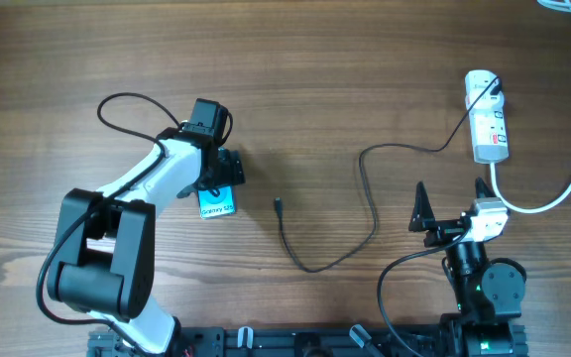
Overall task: Plug charger to phone and switch on socket
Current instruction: 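Lift the phone upright with the left gripper, bottom edge down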
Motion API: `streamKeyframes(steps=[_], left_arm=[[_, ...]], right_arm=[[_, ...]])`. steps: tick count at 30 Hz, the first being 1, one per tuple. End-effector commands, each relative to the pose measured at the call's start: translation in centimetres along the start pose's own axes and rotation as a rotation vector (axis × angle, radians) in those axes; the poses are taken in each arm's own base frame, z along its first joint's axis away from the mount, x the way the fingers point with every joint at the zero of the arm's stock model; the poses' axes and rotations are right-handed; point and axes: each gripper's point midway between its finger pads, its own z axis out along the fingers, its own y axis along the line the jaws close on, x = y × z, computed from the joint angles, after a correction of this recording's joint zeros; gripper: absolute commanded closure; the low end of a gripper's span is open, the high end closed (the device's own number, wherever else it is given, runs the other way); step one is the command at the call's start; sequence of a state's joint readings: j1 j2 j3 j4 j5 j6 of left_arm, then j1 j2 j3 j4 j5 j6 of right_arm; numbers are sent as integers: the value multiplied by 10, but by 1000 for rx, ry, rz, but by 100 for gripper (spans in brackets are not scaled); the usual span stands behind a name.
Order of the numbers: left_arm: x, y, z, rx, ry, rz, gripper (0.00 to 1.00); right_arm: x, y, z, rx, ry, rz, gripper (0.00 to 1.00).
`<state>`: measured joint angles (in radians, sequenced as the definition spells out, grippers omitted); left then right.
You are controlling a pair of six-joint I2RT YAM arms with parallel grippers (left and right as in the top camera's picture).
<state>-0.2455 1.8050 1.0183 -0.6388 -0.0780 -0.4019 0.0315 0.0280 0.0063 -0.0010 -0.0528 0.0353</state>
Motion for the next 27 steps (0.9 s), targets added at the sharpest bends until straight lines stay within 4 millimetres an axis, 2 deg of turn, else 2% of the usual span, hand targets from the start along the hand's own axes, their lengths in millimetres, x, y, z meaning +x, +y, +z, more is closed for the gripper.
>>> streamKeyframes(steps=[1, 4, 13, 27], left_arm=[[17, 9, 12, -23, 58, -1, 15], [17, 9, 12, -23, 58, -1, 19], [16, 8, 12, -21, 53, -1, 16], [15, 7, 12, -18, 47, 3, 18]], right_arm=[[-1, 4, 0, -20, -5, -9, 0], [-1, 4, 0, -20, -5, -9, 0], [-1, 4, 0, -20, -5, -8, 0], [-1, 4, 0, -20, -5, -9, 0]])
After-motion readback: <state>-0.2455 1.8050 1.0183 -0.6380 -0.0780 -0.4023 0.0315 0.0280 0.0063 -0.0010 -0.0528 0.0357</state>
